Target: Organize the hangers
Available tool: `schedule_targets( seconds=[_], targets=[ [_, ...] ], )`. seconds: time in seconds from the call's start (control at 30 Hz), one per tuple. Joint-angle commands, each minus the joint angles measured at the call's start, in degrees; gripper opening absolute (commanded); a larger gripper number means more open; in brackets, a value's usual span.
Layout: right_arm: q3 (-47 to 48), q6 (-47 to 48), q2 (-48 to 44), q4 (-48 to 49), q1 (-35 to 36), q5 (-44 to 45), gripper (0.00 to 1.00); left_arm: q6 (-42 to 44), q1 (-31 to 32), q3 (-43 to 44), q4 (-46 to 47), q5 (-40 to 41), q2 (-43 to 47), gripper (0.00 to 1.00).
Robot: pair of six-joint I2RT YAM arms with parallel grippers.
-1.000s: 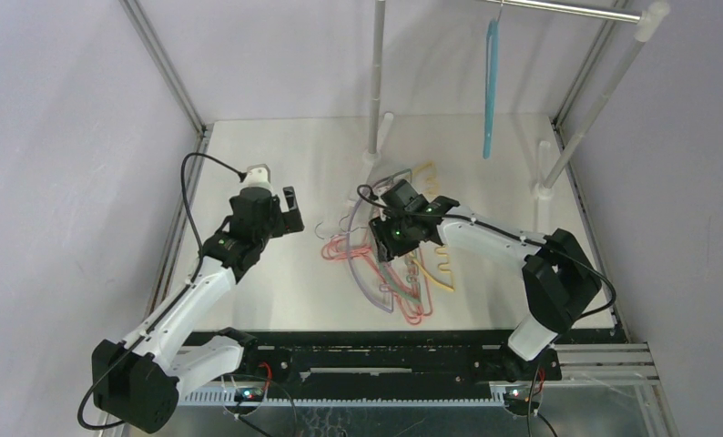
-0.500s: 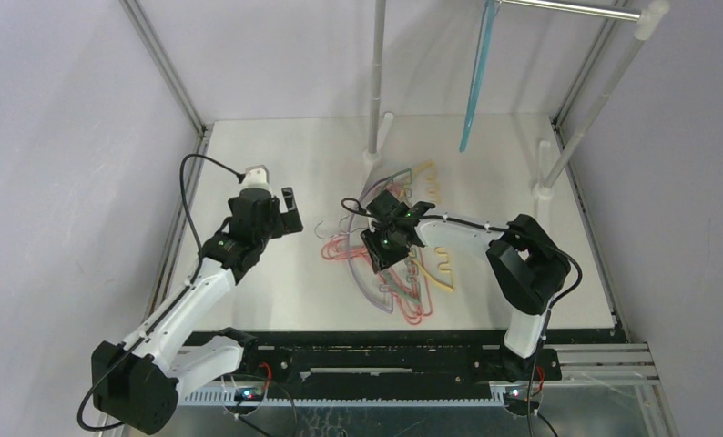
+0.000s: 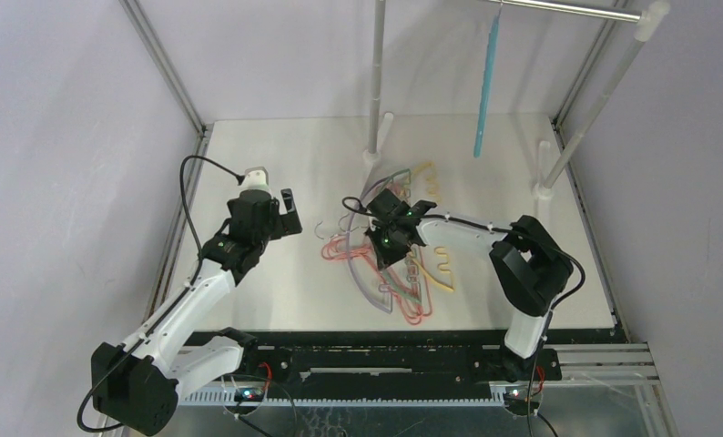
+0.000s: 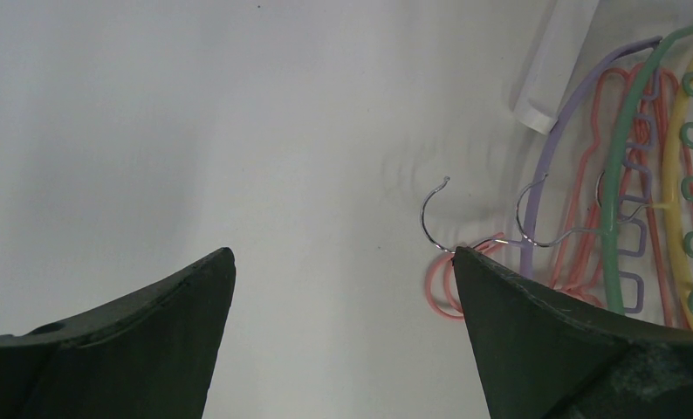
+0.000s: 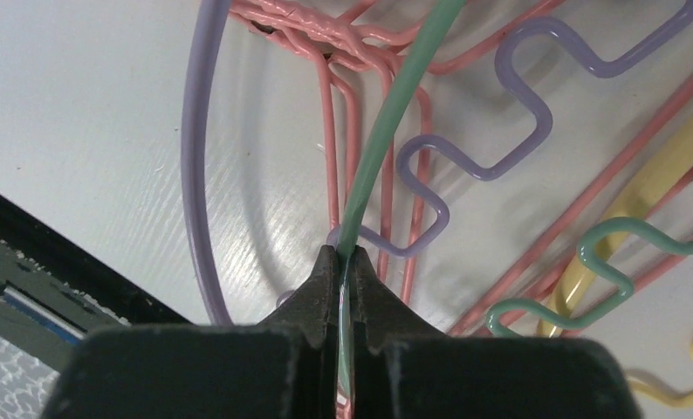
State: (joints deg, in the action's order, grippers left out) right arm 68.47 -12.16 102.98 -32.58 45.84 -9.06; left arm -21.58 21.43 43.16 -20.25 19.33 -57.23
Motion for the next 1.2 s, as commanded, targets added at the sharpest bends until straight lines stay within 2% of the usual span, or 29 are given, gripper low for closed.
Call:
schedule_targets(
  seconds=[0.0, 0.23, 0.6, 0.83, 1.17],
  targets=[
    [5.0, 0.5, -7.1, -0.8, 0.4, -0.1, 0.0, -0.7, 0.2, 0.0, 1.1, 1.3, 1.6, 0.99],
    [13.6, 0.1, -15.9, -5.6, -1.0, -3.5, 0.0, -0.8, 0.2, 0.8, 1.1, 1.3, 0.8, 0.99],
    [27.4, -5.3, -18.3, -6.9, -4.1, -7.2, 0.0, -0.8, 0.3, 1.5, 1.1, 0.9, 0.7, 0.99],
    [22.6, -9.2, -20.4, -3.2, -8.4, -12.3, 0.0, -1.5, 0.3, 0.1, 1.1, 1.2, 2.0, 0.99],
    [8.3, -4.9, -16.5, 0.0, -4.1, -6.1, 0.0, -2.6, 0.3, -2.1, 0.9, 1.6, 4.8, 0.99]
  ],
)
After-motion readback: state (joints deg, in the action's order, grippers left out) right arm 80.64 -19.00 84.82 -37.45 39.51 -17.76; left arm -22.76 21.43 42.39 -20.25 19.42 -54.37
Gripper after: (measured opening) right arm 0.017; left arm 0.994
